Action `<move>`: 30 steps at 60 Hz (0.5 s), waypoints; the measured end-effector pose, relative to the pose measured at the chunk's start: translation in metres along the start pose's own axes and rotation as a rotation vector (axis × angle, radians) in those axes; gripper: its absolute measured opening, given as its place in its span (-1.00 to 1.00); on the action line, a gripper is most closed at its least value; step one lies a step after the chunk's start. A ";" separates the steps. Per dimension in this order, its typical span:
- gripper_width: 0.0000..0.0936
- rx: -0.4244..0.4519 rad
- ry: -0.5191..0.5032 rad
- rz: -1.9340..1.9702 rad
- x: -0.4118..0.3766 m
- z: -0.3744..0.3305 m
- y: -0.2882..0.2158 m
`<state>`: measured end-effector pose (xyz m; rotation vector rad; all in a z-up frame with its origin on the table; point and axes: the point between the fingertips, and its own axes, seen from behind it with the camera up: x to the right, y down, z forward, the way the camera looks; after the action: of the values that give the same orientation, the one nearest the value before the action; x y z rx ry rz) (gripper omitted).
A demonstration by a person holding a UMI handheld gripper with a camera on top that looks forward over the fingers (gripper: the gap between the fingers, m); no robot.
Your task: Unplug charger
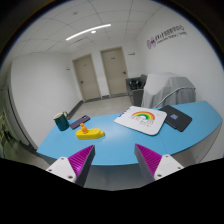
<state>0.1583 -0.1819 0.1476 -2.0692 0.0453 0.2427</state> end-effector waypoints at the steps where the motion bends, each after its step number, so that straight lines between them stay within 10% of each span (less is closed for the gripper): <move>1: 0.77 0.000 0.000 -0.001 0.000 0.001 0.000; 30: 0.76 -0.002 -0.085 -0.058 -0.119 0.123 0.015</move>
<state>0.0205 -0.0900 0.0998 -2.0564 -0.0669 0.2951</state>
